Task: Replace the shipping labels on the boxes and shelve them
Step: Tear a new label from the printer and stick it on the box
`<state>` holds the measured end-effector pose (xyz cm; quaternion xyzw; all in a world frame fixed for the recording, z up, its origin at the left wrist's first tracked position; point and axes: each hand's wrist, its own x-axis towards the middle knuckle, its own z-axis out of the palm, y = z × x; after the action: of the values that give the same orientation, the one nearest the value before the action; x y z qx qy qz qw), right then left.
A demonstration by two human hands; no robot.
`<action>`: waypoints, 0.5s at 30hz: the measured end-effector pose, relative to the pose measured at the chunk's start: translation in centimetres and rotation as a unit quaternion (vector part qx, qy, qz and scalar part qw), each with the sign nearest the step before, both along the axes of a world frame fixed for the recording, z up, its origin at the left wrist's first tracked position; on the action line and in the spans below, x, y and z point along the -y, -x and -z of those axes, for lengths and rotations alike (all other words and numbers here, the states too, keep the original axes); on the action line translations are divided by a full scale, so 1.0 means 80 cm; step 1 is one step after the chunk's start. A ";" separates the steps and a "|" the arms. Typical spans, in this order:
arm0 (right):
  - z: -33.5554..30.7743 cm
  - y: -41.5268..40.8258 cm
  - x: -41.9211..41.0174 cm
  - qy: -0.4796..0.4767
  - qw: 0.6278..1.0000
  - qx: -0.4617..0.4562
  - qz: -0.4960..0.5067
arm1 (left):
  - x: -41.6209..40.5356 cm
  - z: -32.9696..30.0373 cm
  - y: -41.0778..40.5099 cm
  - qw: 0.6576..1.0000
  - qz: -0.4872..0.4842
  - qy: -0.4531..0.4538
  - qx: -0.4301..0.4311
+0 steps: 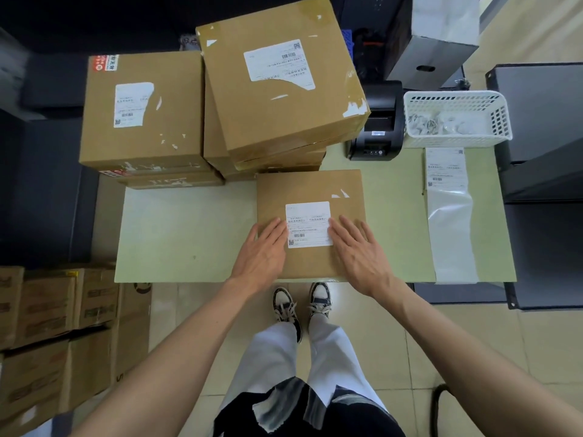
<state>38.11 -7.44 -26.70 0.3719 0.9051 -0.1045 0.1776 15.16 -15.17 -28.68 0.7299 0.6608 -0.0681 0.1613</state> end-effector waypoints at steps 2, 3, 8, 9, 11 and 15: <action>0.000 0.007 -0.011 -0.014 1.000 -0.019 0.009 | -0.012 -0.003 -0.001 1.000 -0.013 0.005 0.007; 0.001 0.012 -0.017 -0.016 0.999 -0.025 0.016 | -0.018 -0.003 -0.001 1.000 -0.014 0.013 0.005; 0.008 0.024 -0.034 0.009 1.000 0.020 0.017 | -0.030 0.002 0.002 0.999 -0.001 0.049 -0.019; 0.008 0.024 -0.034 0.013 0.999 0.031 0.012 | -0.030 0.002 0.003 0.998 0.000 0.055 -0.020; 0.006 0.023 -0.035 0.015 0.999 0.042 0.005 | -0.033 0.001 0.006 0.998 0.003 0.064 -0.022; 0.002 0.019 -0.029 0.009 1.000 0.005 0.014 | -0.030 -0.006 0.009 0.998 0.009 0.062 -0.018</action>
<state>36.57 -5.09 -26.88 0.3833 0.8980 -0.1134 0.1837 14.46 -12.77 -28.18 0.7228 0.6517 -0.1234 0.1940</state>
